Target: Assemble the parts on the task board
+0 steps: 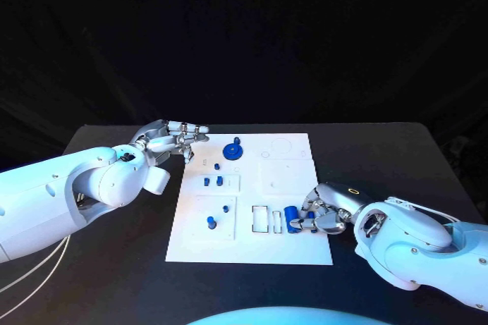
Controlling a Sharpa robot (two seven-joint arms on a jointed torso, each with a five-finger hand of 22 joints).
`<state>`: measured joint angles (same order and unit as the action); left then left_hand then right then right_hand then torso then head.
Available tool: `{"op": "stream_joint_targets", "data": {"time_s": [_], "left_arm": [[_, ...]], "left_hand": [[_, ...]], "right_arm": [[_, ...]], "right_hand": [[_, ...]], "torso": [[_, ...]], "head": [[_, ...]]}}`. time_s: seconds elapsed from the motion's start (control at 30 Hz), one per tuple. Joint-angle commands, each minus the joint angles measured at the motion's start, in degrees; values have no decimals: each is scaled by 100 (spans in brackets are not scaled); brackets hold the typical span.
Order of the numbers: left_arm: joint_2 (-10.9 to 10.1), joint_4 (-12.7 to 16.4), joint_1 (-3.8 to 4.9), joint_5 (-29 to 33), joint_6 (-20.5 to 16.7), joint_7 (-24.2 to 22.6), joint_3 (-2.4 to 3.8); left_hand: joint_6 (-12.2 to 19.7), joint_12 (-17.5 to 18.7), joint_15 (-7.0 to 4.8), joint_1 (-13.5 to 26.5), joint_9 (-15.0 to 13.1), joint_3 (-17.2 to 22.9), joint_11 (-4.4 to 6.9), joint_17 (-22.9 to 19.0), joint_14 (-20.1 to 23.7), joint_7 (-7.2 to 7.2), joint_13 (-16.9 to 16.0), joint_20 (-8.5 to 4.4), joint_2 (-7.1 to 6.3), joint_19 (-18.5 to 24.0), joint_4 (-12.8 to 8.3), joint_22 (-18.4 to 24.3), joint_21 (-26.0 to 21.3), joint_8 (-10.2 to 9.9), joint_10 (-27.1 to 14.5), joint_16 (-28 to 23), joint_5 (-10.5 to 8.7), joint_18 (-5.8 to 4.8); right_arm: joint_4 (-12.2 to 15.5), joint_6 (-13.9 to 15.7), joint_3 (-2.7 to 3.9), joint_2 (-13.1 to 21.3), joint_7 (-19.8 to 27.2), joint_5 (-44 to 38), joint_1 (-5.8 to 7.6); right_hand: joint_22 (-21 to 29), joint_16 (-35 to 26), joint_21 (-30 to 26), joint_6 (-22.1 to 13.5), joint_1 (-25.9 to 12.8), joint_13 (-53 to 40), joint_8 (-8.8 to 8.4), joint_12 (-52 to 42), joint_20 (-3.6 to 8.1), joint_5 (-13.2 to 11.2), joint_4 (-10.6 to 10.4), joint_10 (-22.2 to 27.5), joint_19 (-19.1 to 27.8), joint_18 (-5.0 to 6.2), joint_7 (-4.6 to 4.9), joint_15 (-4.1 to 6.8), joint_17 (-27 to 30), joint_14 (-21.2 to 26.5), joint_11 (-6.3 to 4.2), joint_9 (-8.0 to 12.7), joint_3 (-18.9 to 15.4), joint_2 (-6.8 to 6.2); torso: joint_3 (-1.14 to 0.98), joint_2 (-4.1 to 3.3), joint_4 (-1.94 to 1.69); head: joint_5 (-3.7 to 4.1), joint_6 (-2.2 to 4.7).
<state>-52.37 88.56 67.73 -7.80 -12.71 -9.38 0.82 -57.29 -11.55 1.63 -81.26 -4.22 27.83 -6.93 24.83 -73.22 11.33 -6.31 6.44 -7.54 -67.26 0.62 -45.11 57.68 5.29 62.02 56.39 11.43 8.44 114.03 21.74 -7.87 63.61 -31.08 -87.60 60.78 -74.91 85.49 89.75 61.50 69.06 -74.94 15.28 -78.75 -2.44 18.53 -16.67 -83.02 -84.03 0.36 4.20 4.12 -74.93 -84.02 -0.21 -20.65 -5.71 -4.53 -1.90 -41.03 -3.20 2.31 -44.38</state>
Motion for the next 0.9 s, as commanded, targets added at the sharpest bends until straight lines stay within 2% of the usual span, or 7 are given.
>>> {"op": "stream_joint_targets", "data": {"time_s": [0.03, 0.1, 0.33, 0.6, 0.8, 0.9], "left_arm": [[1, 22, 2, 12, 140, -3, 2], [-1, 23, 2, 12, 150, 2, 2], [-10, 23, 2, 12, 188, 20, 1], [-21, 32, 2, 12, 218, 45, 0], [-30, 40, 2, 12, 230, 53, 0], [-35, 42, 2, 12, 233, 55, -1]], "left_hand": [[50, -32, -7, 30, 6, 8, 5, -8, 31, 7, 5, -1, 32, 46, -30, 7, -22, 35, -42, -23, 10, 96], [50, -34, -6, 34, 5, 8, 5, -9, 31, 8, 5, 0, 33, 46, -28, 7, -22, 36, -43, -22, 9, 96], [50, -36, -6, 38, 5, 8, 4, -9, 31, 8, 5, 0, 34, 45, -27, 7, -22, 38, -44, -22, 9, 96], [51, -44, -4, 55, 5, 5, 4, -12, 31, 8, 4, 2, 38, 44, -18, 6, -22, 43, -46, -21, 8, 95], [51, -44, -4, 55, 5, 5, 4, -12, 31, 8, 4, 2, 38, 44, -18, 6, -22, 43, -46, -21, 8, 95], [51, -44, -4, 55, 5, 5, 4, -12, 31, 8, 4, 2, 38, 44, -18, 6, -22, 43, -46, -21, 8, 95]], "right_arm": [[-58, -99, -2, -68, -129, -154, -58], [-99, -102, -2, -112, -136, -160, -91], [-235, -65, -1, -287, -166, -170, -200], [-312, -51, -1, -383, -190, -189, -233], [-276, 102, -1, -381, -206, -222, -238], [-185, 345, 2, -336, -215, -181, -238]], "right_hand": [[-1509, 18, 25, -54, -4, -491, 30, 24, 45, 39, 1, -11, -597, -36, -2, -6, -755, -455, 3, -10, -31, 69], [-1509, 18, 25, -54, -4, -491, 30, 24, 45, 39, 1, -11, -597, -36, -2, -6, -755, -455, 3, -10, -31, 69], [-1509, 16, 25, -91, -41, -487, 38, 45, 41, -14, 1, 5, -597, -36, 3, -10, -752, -452, 8, -68, -105, 94], [-1509, 21, 25, -102, -25, -496, 51, 46, 40, -33, 11, 6, -597, -36, 1, -12, -762, -453, 8, -112, -137, 123], [-1509, 26, 25, -109, 229, -533, 97, 28, 46, 223, 78, -10, -597, -36, -11, -1, -770, -454, -4, -227, -144, 191], [-1509, 46, 25, -94, 365, -576, 130, -11, 52, 415, 111, -39, -597, -36, -24, 9, -803, -461, -16, -292, -137, 234]], "torso": [[-4, 0, -4], [-7, 0, -7], [1, 2, -7], [7, -2, -7], [7, 2, -3], [5, 9, -1]], "head": [[-14, 3], [-21, -7], [-26, -21], [-34, -25], [-33, -24], [-39, -27]]}}
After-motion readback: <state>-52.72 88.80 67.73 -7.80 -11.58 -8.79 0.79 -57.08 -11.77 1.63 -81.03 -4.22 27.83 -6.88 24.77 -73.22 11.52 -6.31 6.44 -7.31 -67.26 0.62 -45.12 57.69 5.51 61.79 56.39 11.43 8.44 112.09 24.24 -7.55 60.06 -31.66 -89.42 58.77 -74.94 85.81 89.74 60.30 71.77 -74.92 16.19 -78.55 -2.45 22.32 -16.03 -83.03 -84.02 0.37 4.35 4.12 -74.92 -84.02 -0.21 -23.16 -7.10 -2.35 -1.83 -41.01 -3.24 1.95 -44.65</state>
